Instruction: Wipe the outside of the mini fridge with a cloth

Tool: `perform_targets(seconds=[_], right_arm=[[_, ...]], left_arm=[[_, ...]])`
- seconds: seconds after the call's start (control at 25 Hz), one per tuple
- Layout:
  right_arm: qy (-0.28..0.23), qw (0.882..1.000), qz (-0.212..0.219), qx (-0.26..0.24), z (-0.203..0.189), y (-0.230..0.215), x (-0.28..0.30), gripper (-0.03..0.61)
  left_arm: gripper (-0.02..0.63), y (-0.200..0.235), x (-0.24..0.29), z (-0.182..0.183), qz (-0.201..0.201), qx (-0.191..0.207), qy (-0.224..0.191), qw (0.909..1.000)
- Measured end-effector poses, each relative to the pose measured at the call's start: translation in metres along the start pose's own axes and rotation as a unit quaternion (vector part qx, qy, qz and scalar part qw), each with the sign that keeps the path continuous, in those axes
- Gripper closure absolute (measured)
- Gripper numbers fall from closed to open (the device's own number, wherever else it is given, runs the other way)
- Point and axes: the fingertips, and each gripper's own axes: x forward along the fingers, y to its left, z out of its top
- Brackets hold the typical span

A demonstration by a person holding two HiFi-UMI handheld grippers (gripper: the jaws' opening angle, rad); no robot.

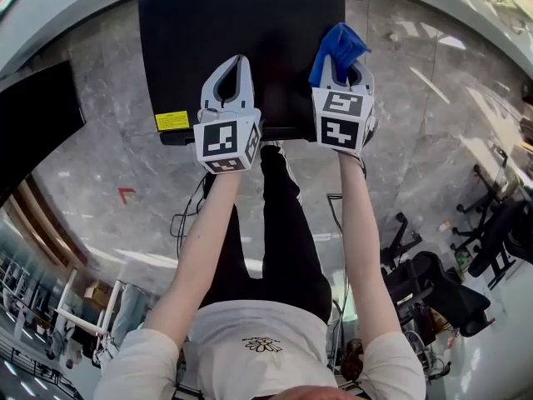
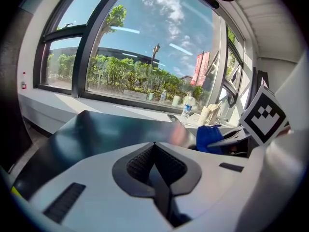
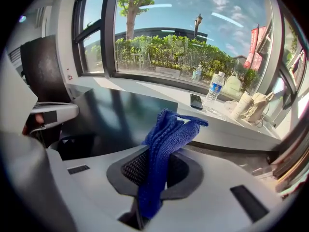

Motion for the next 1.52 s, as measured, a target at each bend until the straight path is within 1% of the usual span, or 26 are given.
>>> perform_targets(seconds=[0.16, 0.36, 0.64, 0.76, 0.84, 0.88, 1.0, 1.16, 1.24, 1.36, 1.52], right_arm=[[0.007, 1.0, -0.014, 0.009, -0.004, -0.009, 0.0, 0.506], [0.008, 0.999, -0.022, 0.021, -0.005, -0.014, 0.0, 0.506], [0.006, 0.999, -0.028, 0.016, -0.006, -0.018, -0.003, 0.507], [0.011, 0.999, -0.042, 0.03, -0.008, -0.026, -0.004, 0.506], [0.007, 0.998, -0.046, 0.039, -0.003, -0.026, -0.01, 0.506], [0.0, 0.998, -0.043, 0.036, 0.004, -0.02, -0.015, 0.507], [-0.033, 0.999, -0.021, 0.01, 0.034, 0.016, -0.032, 0.507], [-0.065, 0.997, 0.028, 0.004, 0.067, 0.091, -0.047, 0.506], [-0.07, 0.996, 0.054, 0.003, 0.077, 0.138, -0.048, 0.507], [-0.074, 0.993, 0.086, -0.014, 0.087, 0.203, -0.053, 0.506], [-0.074, 0.991, 0.113, -0.024, 0.095, 0.275, -0.059, 0.506]], left_arm=[[0.609, 0.005, -0.003, 0.004, 0.006, 0.001, -0.002, 1.0], [0.609, 0.013, -0.01, 0.004, 0.019, -0.004, -0.005, 0.9998], [0.609, 0.017, -0.022, -0.005, 0.038, -0.019, -0.003, 0.9991], [0.609, 0.017, -0.031, -0.004, 0.043, -0.03, -0.002, 0.9986], [0.609, 0.019, -0.039, -0.001, 0.045, -0.039, -0.003, 0.9982], [0.609, 0.021, -0.044, -0.001, 0.046, -0.043, -0.004, 0.998], [0.609, 0.032, -0.059, 0.005, 0.044, -0.044, -0.009, 0.998], [0.609, 0.061, -0.089, 0.013, 0.052, -0.051, -0.023, 0.9971], [0.609, 0.087, -0.105, 0.012, 0.062, -0.053, -0.027, 0.9963], [0.609, 0.13, -0.131, 0.005, 0.088, -0.066, -0.029, 0.9935], [0.609, 0.187, -0.169, -0.003, 0.114, -0.084, -0.034, 0.9894]])
